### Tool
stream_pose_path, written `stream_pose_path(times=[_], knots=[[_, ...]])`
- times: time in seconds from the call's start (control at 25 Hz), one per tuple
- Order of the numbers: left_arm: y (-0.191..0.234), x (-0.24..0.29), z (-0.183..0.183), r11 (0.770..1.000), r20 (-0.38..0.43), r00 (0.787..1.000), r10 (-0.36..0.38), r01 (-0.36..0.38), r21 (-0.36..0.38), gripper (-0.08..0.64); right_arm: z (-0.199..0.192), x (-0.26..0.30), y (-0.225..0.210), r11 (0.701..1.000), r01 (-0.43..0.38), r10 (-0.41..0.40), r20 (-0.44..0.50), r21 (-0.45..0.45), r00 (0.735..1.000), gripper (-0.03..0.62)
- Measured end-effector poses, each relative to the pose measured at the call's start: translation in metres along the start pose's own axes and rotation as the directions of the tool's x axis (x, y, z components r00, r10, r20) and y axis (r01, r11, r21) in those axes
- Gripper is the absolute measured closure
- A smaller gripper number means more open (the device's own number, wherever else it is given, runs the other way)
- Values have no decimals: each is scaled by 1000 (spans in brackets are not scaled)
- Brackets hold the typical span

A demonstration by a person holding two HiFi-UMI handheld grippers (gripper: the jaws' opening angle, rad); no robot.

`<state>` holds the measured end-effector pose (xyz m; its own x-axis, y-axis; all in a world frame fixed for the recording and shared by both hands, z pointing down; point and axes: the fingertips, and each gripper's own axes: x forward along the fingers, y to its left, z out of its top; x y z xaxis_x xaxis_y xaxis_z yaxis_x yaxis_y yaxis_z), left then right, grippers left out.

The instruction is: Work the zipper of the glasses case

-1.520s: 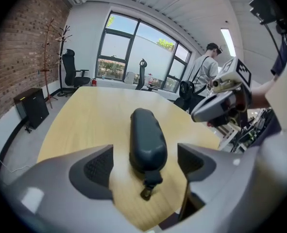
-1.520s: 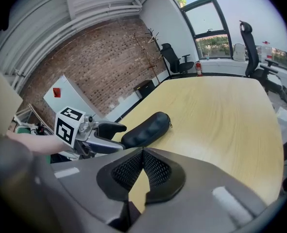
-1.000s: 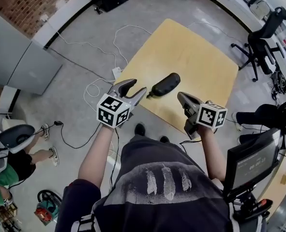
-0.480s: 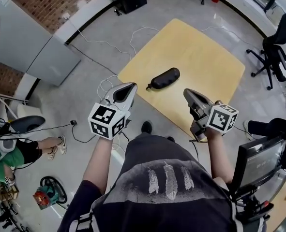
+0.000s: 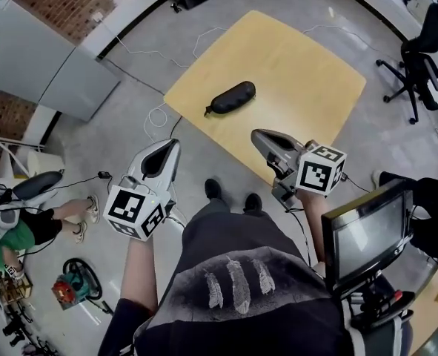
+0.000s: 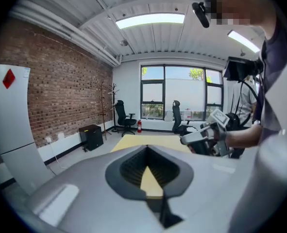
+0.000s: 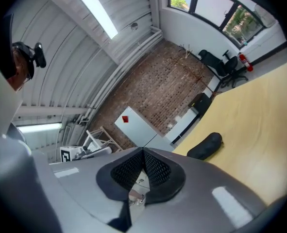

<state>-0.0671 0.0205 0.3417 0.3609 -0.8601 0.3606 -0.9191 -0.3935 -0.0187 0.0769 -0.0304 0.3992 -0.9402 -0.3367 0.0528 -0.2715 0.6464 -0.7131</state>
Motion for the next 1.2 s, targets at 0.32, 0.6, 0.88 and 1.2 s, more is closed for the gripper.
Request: stream_pose_path(times=[0.32, 0.6, 0.88, 1.2], knots=[[3, -48, -8, 993, 15, 993, 116, -115, -35, 560, -21, 33, 56, 950, -156, 101, -206, -272, 973, 591], [19, -102, 0, 984, 72, 982, 175, -173, -40, 560, -31, 48, 95, 944, -196, 133, -238, -266, 962, 591], [48, -171, -26, 976, 143, 967, 210, -198, -91, 560, -66, 82, 138, 933, -167, 91, -240, -318, 966, 591], [69, -202, -81, 968, 169, 970, 176, -140, -206, 560, -105, 97, 185, 926, -122, 34, -244, -357, 969, 591]])
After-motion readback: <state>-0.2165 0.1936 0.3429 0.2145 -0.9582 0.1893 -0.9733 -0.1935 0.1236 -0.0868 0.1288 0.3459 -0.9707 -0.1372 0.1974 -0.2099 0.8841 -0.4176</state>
